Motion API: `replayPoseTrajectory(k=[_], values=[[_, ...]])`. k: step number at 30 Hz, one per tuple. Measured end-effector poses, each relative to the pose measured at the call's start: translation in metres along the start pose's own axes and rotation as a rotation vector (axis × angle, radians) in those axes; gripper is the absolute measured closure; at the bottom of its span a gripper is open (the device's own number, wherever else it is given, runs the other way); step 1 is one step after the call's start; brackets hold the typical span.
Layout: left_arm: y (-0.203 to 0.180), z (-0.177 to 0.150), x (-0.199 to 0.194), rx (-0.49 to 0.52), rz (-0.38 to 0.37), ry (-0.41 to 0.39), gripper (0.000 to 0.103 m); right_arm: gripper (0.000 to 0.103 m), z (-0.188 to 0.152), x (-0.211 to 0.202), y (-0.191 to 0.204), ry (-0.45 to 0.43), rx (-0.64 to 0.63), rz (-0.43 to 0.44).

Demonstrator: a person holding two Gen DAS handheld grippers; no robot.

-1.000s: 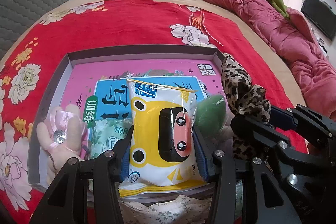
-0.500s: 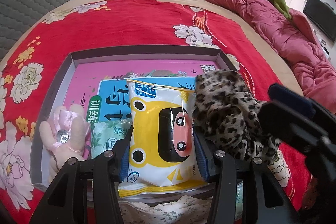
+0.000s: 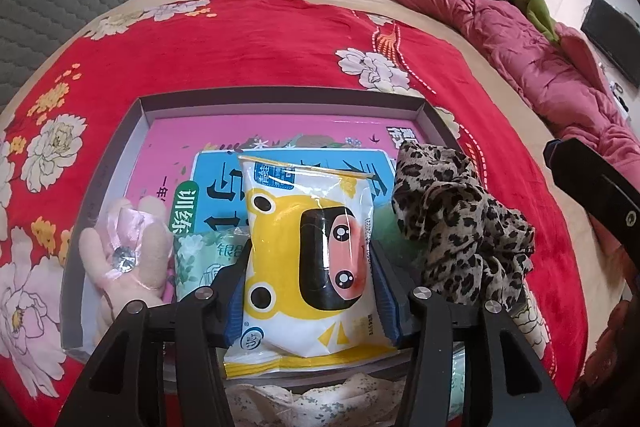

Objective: Organize soft objects
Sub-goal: 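Lower the yellow pack into the box and open the left tool while the right tool releases the scrunchie there, then withdraw both open tools from the box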

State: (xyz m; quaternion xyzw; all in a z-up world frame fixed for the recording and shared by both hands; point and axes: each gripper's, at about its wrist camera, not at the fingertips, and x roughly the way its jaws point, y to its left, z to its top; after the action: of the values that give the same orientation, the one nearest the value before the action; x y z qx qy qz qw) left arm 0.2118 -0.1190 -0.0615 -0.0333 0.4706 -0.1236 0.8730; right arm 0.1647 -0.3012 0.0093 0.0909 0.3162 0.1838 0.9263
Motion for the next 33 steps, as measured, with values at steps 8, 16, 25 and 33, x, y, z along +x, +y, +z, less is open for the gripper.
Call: replayPoseTrajectory(k=[8, 16, 25, 33], values=[[-0.001, 0.004, -0.001, -0.001, 0.005, -0.005, 0.043, 0.045, 0.001, -0.002, -0.001, -0.008, -0.005, -0.009], [0.003, 0.007, -0.018, -0.009, 0.012, -0.030, 0.037, 0.037, 0.001, -0.005, 0.001, -0.023, -0.011, -0.002], [0.014, 0.007, -0.054, -0.032, 0.036, -0.077, 0.035, 0.036, 0.003, -0.013, 0.007, -0.049, -0.041, 0.007], [0.031, -0.011, -0.098, -0.034, 0.057, -0.110, 0.033, 0.035, 0.003, -0.027, 0.013, -0.093, -0.079, 0.012]])
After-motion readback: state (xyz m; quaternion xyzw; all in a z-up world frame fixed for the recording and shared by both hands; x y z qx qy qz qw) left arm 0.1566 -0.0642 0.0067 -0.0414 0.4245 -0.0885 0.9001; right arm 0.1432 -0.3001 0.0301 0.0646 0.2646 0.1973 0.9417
